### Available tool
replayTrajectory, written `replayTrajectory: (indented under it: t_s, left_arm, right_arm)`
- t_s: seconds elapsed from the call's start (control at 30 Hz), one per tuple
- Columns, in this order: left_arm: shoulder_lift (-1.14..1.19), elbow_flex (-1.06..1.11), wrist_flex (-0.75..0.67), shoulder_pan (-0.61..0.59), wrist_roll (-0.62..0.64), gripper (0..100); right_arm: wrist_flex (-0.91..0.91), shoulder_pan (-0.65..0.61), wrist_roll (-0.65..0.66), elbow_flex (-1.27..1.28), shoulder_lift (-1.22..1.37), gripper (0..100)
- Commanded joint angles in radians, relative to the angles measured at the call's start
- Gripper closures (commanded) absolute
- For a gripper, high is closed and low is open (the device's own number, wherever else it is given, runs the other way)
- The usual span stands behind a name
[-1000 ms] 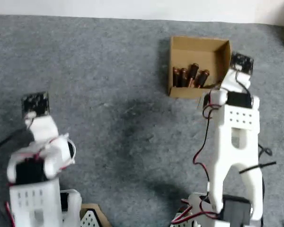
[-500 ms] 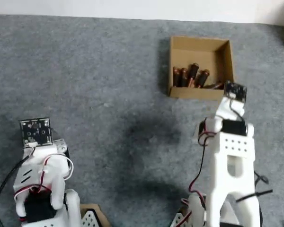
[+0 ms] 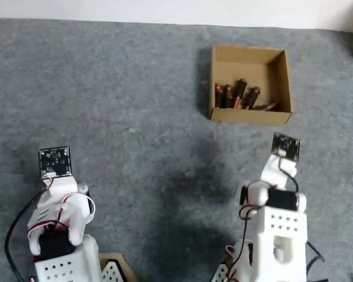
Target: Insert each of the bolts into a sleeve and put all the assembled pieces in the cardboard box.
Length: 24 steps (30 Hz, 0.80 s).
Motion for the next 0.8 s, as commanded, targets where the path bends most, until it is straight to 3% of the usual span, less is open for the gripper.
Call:
replayTrajectory:
  t_s: [0.0,0.2,0.4,0.57,0.77]
  left_arm:
    - [-0.007,0.027,-0.020,-0.015,-0.005,96]
    - [-0.007,0.061,0.064,-0.015,-0.005,96]
    - [-0.005,0.128,0.112,-0.016,-0.005,96]
    - [-0.004,0.128,0.112,-0.016,-0.005,96]
    - [-0.004,0.128,0.112,-0.015,-0.005,96]
  right_arm:
    - [-0.090,-0.001,0.008,0.119,-0.124,99.4]
    - [-0.134,0.025,0.008,0.360,-0.414,99.4]
    - [-0.111,0.173,0.008,0.576,-0.794,99.4]
    - [0.048,0.188,0.008,0.608,-0.751,99.4]
    - [0.071,0.145,0.008,0.595,-0.792,99.4]
